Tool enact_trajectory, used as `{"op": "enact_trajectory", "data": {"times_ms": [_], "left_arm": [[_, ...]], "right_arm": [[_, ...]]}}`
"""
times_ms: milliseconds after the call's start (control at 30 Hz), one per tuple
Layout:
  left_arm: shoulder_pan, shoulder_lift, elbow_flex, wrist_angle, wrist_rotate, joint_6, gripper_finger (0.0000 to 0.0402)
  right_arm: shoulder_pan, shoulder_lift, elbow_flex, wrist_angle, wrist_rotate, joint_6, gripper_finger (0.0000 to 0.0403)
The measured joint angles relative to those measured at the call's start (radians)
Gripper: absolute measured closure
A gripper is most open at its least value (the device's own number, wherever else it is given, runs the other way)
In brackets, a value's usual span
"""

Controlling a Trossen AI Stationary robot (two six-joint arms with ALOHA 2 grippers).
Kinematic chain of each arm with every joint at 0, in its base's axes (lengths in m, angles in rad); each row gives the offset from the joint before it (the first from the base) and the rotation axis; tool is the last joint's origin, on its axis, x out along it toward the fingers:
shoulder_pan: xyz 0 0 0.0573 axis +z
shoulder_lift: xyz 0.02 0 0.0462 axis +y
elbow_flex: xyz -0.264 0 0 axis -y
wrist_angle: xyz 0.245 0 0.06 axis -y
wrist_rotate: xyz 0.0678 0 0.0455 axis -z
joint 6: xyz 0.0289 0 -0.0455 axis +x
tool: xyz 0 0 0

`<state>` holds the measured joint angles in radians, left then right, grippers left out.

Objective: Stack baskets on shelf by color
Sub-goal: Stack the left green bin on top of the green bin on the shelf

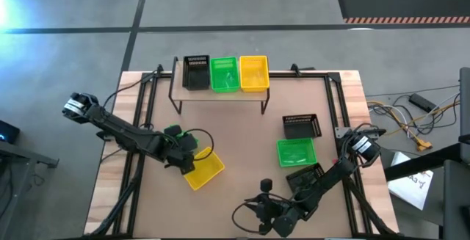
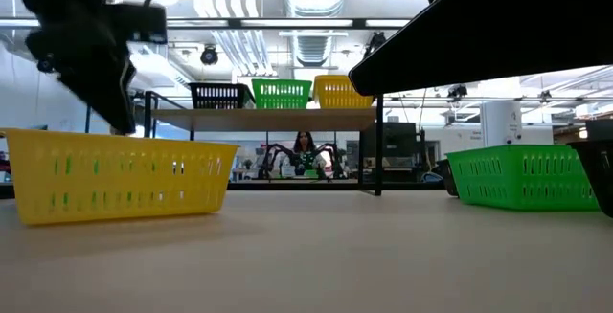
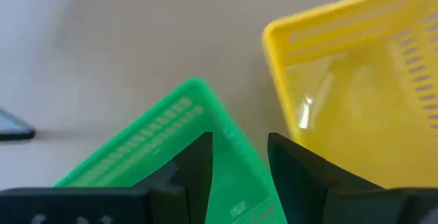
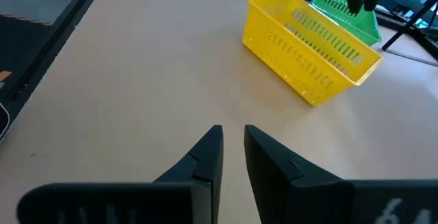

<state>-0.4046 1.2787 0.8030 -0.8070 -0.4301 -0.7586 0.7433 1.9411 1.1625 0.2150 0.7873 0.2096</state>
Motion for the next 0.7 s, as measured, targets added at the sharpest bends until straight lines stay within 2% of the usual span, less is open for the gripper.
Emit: {"op": "enact_trajectory", "data": {"times_ms": [300,533,700], "left_arm": [[0.008,0.056,-0.037,0.021,-0.006,-0.046,0.0277],[0.01,0.024,0.014,-0.006,0.001,-0.044,0.0277],[0.011,0.013,-0.005,0.066,-0.005,-0.065,0.0277]], "right_arm": [[0.0,0.0,-0.001,0.0,0.0,0.0,0.0349],[0.0,0.0,-0.003,0.0,0.0,0.0,0.0349],[0.0,0.0,-0.003,0.0,0.0,0.007,0.0349]]}}
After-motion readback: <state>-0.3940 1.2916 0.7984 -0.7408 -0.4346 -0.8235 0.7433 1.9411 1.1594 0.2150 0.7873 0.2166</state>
